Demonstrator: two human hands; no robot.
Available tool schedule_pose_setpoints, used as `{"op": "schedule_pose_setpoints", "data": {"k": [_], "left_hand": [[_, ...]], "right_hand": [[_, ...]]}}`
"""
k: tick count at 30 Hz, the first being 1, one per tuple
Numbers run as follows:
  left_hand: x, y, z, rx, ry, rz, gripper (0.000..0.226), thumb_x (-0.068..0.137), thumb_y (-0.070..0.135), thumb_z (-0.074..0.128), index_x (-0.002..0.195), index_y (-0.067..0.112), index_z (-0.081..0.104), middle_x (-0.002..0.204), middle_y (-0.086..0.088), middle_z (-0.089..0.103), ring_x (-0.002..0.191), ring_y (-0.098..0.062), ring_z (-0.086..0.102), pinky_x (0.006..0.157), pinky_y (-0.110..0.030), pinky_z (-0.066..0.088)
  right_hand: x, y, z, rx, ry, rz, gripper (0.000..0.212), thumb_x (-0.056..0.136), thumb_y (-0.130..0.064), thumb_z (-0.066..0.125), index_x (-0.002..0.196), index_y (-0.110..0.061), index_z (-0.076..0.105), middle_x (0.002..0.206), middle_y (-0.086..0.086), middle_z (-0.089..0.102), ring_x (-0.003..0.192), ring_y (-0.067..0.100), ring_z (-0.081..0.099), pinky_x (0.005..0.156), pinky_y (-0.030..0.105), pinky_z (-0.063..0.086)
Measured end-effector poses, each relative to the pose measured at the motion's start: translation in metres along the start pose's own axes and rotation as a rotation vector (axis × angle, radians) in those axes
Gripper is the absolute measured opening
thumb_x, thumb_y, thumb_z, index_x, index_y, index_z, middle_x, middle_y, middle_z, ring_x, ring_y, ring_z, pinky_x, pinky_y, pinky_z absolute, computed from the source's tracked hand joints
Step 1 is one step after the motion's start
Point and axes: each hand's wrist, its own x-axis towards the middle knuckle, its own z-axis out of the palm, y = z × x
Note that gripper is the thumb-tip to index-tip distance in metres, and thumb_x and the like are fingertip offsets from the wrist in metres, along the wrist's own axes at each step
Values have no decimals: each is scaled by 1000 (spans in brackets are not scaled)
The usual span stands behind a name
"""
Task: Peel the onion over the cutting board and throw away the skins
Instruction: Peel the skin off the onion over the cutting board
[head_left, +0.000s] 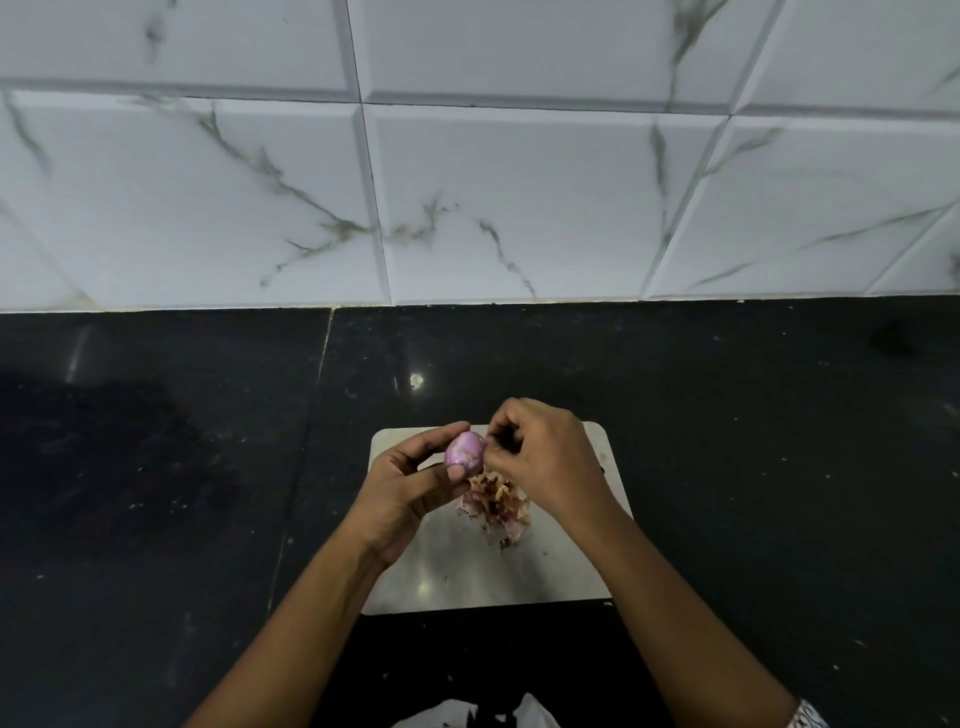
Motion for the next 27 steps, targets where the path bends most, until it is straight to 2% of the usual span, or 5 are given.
{"op": "schedule_pose_setpoints", "data": {"k": [3, 10, 16, 21, 27], "left_hand": [[0, -4, -2, -76, -30, -4, 50, 61, -4, 77, 107, 12, 70, 105, -3, 72, 88, -20, 70, 67, -28, 58], [4, -13, -7, -233, -55, -16, 51, 57, -5, 71, 105, 14, 73, 117, -9, 66, 101, -24, 66, 77, -30, 58], [4, -15, -6, -282, -11, -30, 68, 38, 29, 95, 101, 15, 74, 116, -10, 68, 101, -22, 67, 73, -27, 58], [4, -16, -6, -304, 23, -28, 67, 36, 25, 96, 98, 16, 75, 111, -11, 69, 97, -22, 68, 72, -29, 58], [3, -14, -4, -300, 83, -54, 36, 69, 11, 70, 105, 14, 70, 115, -14, 66, 93, -19, 68, 74, -27, 59]], "right_hand": [[5, 15, 0, -20, 8, 60, 6, 80, -15, 66, 84, -12, 64, 84, 0, 64, 74, 10, 58, 68, 29, 52], [-6, 20, -4, 90, 14, 90, 15, 79, -8, 67, 87, -19, 60, 89, -10, 58, 74, 1, 58, 64, 4, 43], [-12, 23, -5, 31, -281, 195, 13, 84, -32, 61, 87, -23, 71, 85, -6, 71, 77, 6, 62, 72, 26, 51], [-13, 22, -1, 59, -150, 198, 9, 80, -19, 67, 79, -20, 58, 75, -4, 62, 69, 10, 59, 62, 21, 45], [-16, 17, 2, 75, -168, 132, 19, 82, -17, 66, 101, -21, 67, 105, -6, 64, 91, 6, 61, 81, 24, 50]]}}
